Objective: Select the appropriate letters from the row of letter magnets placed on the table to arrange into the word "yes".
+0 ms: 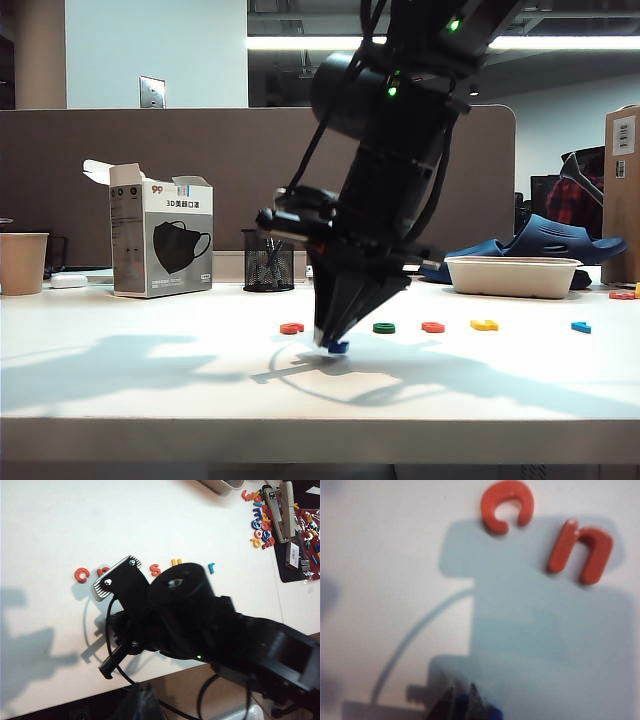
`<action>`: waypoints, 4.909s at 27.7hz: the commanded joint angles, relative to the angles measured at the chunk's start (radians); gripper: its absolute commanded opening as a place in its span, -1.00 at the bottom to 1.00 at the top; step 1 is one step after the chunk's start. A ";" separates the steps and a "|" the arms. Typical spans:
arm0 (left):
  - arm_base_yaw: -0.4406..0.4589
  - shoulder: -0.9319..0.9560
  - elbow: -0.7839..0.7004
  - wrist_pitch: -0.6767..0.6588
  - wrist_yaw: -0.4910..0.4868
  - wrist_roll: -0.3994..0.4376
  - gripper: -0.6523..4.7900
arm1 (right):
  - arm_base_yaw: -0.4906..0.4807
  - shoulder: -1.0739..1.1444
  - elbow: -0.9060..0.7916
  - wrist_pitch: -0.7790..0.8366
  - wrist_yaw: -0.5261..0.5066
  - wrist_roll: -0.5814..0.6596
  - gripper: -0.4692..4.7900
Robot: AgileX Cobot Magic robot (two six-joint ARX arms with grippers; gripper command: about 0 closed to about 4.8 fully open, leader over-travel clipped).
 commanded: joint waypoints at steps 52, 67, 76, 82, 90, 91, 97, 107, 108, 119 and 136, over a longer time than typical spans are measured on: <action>0.000 -0.003 0.003 0.005 0.001 0.004 -0.78 | 0.024 -0.031 0.008 0.052 0.024 0.043 -0.37; 0.000 -0.003 0.003 0.005 0.001 0.004 -0.78 | -0.056 -0.140 0.010 0.005 0.152 0.125 -0.31; 0.000 -0.003 0.003 0.005 0.001 0.004 -0.78 | -0.080 -0.138 0.135 -0.158 0.239 0.127 -0.20; 0.000 -0.003 0.003 0.005 0.001 0.004 -0.78 | -0.107 -0.132 0.241 -0.225 0.235 0.156 0.01; 0.000 -0.002 0.003 0.005 0.001 0.004 -0.78 | -0.133 -0.024 0.412 -0.407 0.183 0.180 0.19; 0.000 -0.002 0.003 0.005 0.001 0.004 -0.78 | -0.134 0.002 0.439 -0.430 0.180 0.190 0.19; 0.000 -0.002 0.003 0.005 0.001 0.004 -0.78 | -0.136 0.080 0.469 -0.451 0.157 0.226 0.19; 0.000 -0.002 0.003 0.005 0.001 0.004 -0.78 | -0.137 0.166 0.469 -0.444 0.148 0.225 0.19; 0.000 -0.002 0.003 0.005 0.001 0.004 -0.78 | -0.139 0.177 0.469 -0.442 0.144 0.225 0.19; 0.000 -0.002 0.003 0.005 0.001 0.004 -0.78 | -0.149 0.210 0.468 -0.416 0.143 0.225 0.19; 0.000 -0.003 0.003 0.005 0.001 0.004 -0.78 | -0.161 0.238 0.468 -0.417 0.100 0.225 0.18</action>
